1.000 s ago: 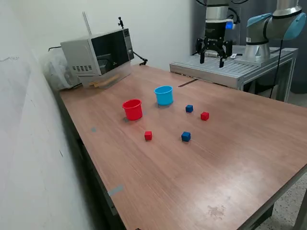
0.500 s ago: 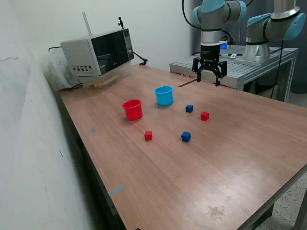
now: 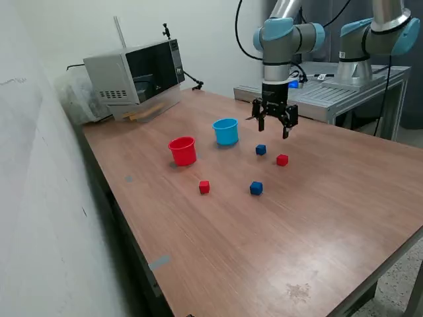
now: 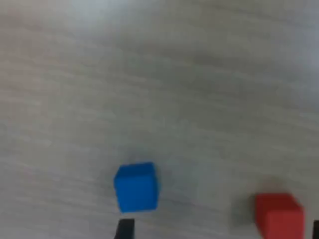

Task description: Place red objects in the red bin, and blue objects in the blue bin.

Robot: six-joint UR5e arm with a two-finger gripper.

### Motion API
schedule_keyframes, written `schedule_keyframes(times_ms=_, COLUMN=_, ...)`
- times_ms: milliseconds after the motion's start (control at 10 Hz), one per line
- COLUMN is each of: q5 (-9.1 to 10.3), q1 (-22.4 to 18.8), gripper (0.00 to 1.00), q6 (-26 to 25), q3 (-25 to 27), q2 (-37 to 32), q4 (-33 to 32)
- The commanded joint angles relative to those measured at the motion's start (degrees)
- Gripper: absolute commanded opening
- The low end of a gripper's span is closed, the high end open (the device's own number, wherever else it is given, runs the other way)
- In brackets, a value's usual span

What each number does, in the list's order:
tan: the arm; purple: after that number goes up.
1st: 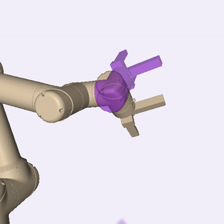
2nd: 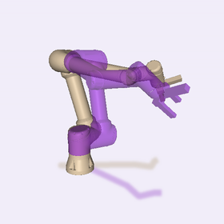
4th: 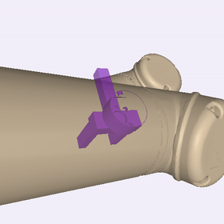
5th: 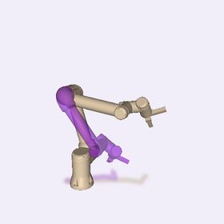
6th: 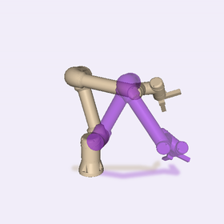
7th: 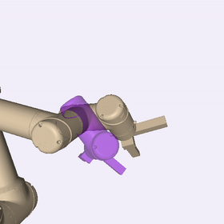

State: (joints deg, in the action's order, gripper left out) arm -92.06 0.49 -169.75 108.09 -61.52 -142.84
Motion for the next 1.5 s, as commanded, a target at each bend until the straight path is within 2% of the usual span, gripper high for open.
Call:
schedule_keyframes(times_ms=0, q5=0.04, q1=3.3, gripper=1.0, q6=0.0, q3=-6.0, q2=5.8, q4=-0.9)
schedule_keyframes(times_ms=300, q5=0.04, q1=6.3, gripper=1.0, q6=0.1, q3=-5.9, q2=6.8, q4=-1.7)
schedule_keyframes(times_ms=500, q5=0.04, q1=6.3, gripper=1.0, q6=0.2, q3=-4.7, q2=6.7, q4=-2.4)
schedule_keyframes(times_ms=900, q5=-0.23, q1=6.3, gripper=1.0, q6=5.2, q3=-2.0, q2=6.1, q4=-2.4)
schedule_keyframes(times_ms=1400, q5=-0.23, q1=5.6, gripper=1.0, q6=7.9, q3=0.7, q2=4.6, q4=-2.3)
